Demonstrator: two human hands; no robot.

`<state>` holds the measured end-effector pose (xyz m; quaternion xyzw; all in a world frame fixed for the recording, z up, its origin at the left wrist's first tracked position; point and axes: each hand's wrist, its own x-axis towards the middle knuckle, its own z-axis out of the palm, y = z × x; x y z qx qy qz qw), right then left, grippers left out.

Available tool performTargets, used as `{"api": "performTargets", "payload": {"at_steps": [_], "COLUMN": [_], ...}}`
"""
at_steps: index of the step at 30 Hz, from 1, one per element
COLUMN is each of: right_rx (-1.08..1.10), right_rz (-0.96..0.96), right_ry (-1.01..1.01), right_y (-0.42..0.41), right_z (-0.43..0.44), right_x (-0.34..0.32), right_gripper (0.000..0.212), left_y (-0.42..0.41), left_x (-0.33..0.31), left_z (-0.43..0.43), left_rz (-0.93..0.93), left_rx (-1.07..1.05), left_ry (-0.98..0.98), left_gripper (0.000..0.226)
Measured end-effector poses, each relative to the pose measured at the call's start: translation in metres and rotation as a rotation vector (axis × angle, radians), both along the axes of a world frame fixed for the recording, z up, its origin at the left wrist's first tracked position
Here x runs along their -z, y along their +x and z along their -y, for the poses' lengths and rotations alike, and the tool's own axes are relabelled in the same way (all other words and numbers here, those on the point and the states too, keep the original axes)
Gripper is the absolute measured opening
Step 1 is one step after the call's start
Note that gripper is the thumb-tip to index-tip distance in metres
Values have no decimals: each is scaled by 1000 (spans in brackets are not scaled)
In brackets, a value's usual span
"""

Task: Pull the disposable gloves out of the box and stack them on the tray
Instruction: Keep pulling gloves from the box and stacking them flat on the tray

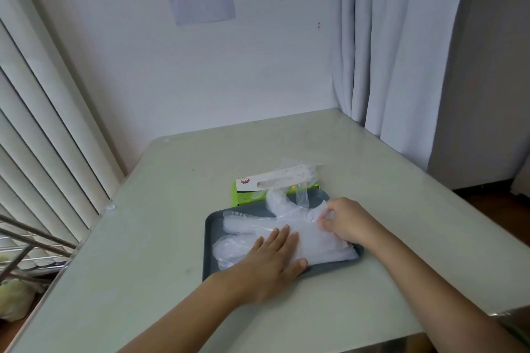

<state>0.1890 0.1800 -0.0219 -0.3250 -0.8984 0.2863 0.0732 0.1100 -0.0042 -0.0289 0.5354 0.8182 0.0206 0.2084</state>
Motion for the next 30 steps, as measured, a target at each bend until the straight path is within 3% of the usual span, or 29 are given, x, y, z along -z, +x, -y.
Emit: {"api": "performTargets", "payload": {"at_steps": [6, 9, 11, 15, 20, 24, 30], "right_rx": [19, 79, -10, -367, -515, -533, -551], "right_rz": [-12, -210, -322, -73, 129, 184, 131], "right_ry": [-6, 120, 175, -46, 15, 47, 86], "right_y": [2, 6, 7, 12, 14, 12, 13], "right_z": [2, 13, 27, 49, 42, 43, 43], "right_x": [-1, -5, -6, 8, 8, 6, 5], "right_gripper": [16, 35, 37, 46, 53, 56, 55], "left_y": [3, 5, 5, 3, -8, -19, -40], "left_x": [2, 4, 5, 10, 6, -11, -2], "left_z": [3, 4, 3, 2, 1, -7, -26], "left_rz": [19, 21, 26, 68, 295, 17, -159], "left_rx": [-28, -31, -31, -33, -247, -190, 39], "left_ry": [11, 15, 12, 22, 331, 413, 267], "left_gripper": [65, 65, 66, 66, 57, 49, 58]}}
